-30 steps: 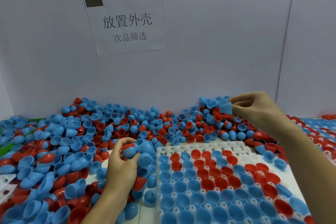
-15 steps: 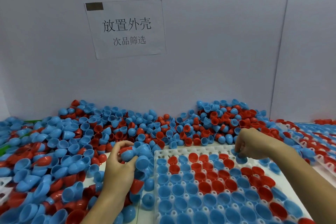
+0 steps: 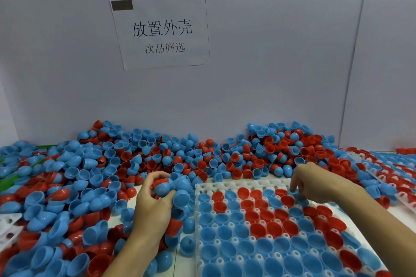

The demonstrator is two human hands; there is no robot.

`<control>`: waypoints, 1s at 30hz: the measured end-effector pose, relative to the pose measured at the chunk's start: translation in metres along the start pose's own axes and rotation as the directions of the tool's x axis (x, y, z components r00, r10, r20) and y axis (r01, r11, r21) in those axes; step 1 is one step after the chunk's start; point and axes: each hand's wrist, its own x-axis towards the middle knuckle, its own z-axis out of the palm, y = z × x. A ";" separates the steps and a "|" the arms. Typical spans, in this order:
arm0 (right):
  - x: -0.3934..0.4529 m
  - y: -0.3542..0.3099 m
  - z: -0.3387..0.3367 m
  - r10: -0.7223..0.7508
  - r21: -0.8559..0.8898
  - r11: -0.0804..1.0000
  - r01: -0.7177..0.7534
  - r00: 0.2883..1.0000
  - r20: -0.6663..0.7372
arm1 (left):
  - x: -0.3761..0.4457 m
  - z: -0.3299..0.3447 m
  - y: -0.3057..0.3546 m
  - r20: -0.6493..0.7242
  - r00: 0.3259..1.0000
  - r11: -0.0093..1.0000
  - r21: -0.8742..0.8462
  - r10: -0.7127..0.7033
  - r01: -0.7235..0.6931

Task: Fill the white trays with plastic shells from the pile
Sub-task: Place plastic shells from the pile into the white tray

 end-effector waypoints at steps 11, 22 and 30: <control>-0.004 -0.011 -0.006 0.031 0.030 0.999 -0.029 0.999 -0.042 | 0.001 -0.001 -0.003 -0.001 1.000 1.000 -0.004 -0.003 0.003; -0.032 -0.095 -0.062 -0.218 0.281 0.892 0.355 0.880 -0.421 | 0.001 0.000 0.000 -0.044 0.999 1.000 -0.022 0.021 -0.022; -0.070 -0.172 -0.074 -0.431 0.317 0.729 0.606 0.767 -0.475 | 0.005 -0.005 -0.002 -0.165 0.978 0.965 -0.249 -0.128 0.084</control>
